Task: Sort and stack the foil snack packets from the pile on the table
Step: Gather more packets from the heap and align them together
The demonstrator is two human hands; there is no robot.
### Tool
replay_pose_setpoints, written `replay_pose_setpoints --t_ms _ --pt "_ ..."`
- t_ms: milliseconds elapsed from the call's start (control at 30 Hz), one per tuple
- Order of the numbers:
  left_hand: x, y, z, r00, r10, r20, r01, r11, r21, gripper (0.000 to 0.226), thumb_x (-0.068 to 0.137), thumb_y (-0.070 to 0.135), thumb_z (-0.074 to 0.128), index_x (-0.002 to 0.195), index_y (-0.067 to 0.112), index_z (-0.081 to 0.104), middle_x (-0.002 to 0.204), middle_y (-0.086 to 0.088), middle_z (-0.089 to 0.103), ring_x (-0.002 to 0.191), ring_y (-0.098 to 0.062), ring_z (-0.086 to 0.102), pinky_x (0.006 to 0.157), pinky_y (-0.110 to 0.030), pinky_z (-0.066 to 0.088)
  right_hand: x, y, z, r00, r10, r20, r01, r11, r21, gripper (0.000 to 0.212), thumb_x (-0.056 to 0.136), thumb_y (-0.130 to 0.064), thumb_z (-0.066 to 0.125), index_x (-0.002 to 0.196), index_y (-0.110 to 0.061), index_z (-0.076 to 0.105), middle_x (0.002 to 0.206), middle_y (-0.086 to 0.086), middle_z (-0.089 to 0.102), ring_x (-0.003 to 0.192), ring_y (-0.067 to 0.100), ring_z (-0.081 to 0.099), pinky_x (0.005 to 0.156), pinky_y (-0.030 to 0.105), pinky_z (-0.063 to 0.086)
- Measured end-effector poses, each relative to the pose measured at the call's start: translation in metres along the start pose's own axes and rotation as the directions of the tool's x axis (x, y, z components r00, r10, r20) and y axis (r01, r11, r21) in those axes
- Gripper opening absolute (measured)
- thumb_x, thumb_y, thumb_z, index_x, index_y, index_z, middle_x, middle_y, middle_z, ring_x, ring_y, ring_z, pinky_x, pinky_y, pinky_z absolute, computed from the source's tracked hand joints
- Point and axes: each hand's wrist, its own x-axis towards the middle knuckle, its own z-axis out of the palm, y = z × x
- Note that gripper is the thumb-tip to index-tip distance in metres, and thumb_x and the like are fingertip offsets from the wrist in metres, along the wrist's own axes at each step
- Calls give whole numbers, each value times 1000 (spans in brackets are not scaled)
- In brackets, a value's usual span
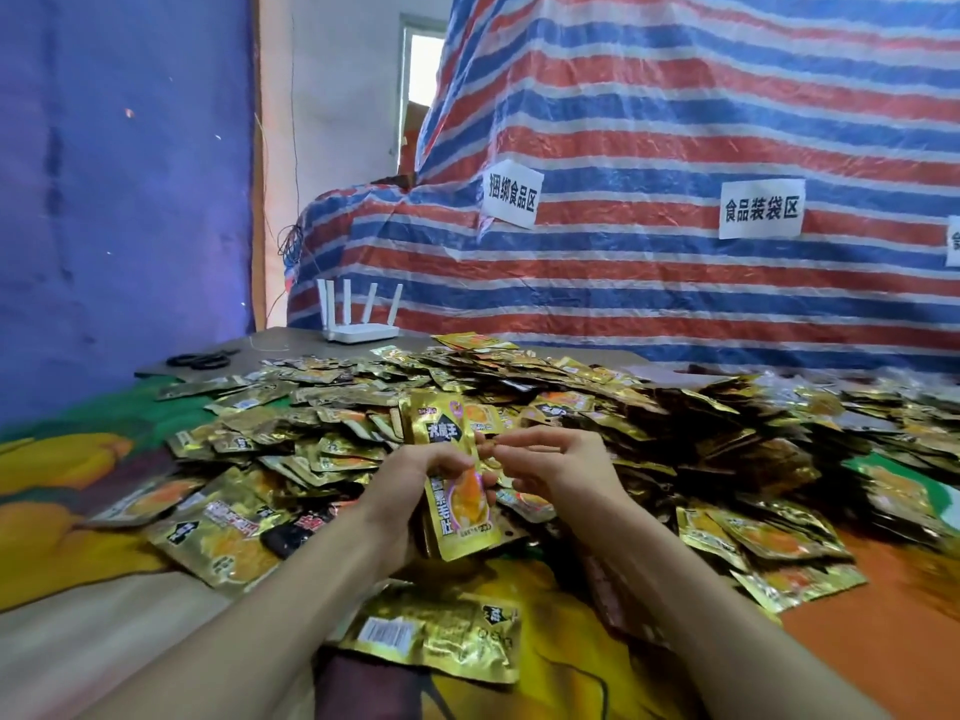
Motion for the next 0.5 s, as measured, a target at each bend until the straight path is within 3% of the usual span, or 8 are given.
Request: replay_pose_setpoints --t_ms 167,300,367,500 --pt "-2 1 1 999 -44 27 44 999 -29 35 67 8 62 100 -2 69 82 -20 70 63 -27 67 60 -32 58 1 3 -2 1000 20 -16 -20 1000 -10 4 81 -7 82 80 -11 80 76 8 76 62 12 65 61 21 54" --pt "-5 5 0 989 -54 135 80 977 -197 32 76 0 52 106 2 63 82 -13 62 69 -26 59 69 -36 55 -1 2 -6 976 138 168 -137 990 -15 14 93 -7 69 97 7 71 72 8 65 57 11 59 54 19 48" --pt "-7 8 -2 983 -41 178 80 972 -220 34 78 0 49 109 2 59 82 -11 60 70 -24 57 72 -36 52 -2 -4 -8 942 155 299 -197 973 116 15 97 -5 59 100 8 66 83 10 68 75 17 63 68 23 53" --pt "-7 12 -8 969 6 248 72 950 -303 33 80 1 43 109 2 58 88 -11 58 72 -22 57 71 -33 53 -4 -16 -14 917 72 393 -259 856 447 17 83 -13 49 70 -9 60 81 10 62 82 25 61 86 35 48"
